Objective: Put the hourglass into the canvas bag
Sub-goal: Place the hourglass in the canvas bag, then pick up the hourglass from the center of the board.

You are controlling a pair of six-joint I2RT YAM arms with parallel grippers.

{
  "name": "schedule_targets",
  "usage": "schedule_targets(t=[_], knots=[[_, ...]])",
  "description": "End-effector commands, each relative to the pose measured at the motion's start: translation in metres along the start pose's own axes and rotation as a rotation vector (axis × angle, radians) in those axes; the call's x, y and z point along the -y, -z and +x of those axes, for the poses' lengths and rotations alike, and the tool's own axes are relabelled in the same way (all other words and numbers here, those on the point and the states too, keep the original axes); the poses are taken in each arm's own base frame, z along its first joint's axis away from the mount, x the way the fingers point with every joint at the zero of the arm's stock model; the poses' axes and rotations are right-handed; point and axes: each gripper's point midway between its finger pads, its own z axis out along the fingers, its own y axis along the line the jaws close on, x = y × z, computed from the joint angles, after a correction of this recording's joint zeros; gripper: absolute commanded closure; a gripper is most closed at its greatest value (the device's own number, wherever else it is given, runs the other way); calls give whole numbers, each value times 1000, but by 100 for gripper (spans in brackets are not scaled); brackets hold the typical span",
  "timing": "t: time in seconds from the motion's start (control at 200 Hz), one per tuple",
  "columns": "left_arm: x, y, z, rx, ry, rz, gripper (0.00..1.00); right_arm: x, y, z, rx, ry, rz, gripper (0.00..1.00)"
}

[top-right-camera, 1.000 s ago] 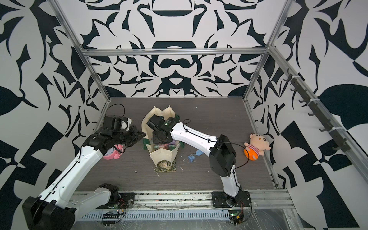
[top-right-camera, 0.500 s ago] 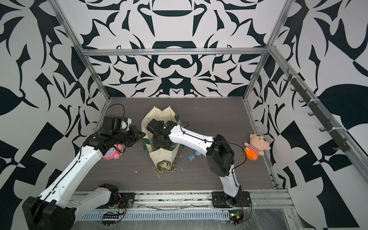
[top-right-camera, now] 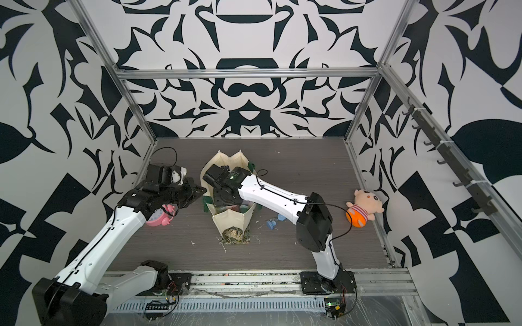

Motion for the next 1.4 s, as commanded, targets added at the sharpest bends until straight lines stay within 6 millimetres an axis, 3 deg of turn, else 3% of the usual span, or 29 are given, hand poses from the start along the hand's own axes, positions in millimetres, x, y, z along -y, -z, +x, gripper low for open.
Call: schedule_targets(t=[0.0,0.21,0.34,0.485,0.575,0.645,0.785,0.985,1.12,1.395], knots=[[-6,-3,2,-10,-4,-13,98,3,53,-21,116,4,-9,38],[-7,-4,2,-10,-4,-14,98,35,97,-41,265,-15,118,16],[-5,-4,1,-10,-5,-10,98,64,125,-49,367,-64,217,10],[-3,-3,1,-9,-8,-4,99,105,152,-47,493,-162,313,3],[-2,-2,0,-6,-7,-2,98,132,158,-37,546,-261,324,1],[0,-1,0,-5,-8,0,98,152,149,-26,539,-336,286,1],[1,2,-1,1,-12,0,98,186,111,-3,402,-496,138,1],[2,3,-1,3,-8,3,99,228,85,37,261,-557,200,9],[3,4,-1,5,-2,4,98,239,65,54,180,-565,234,13],[1,4,-1,11,2,1,99,241,27,72,83,-599,251,22]])
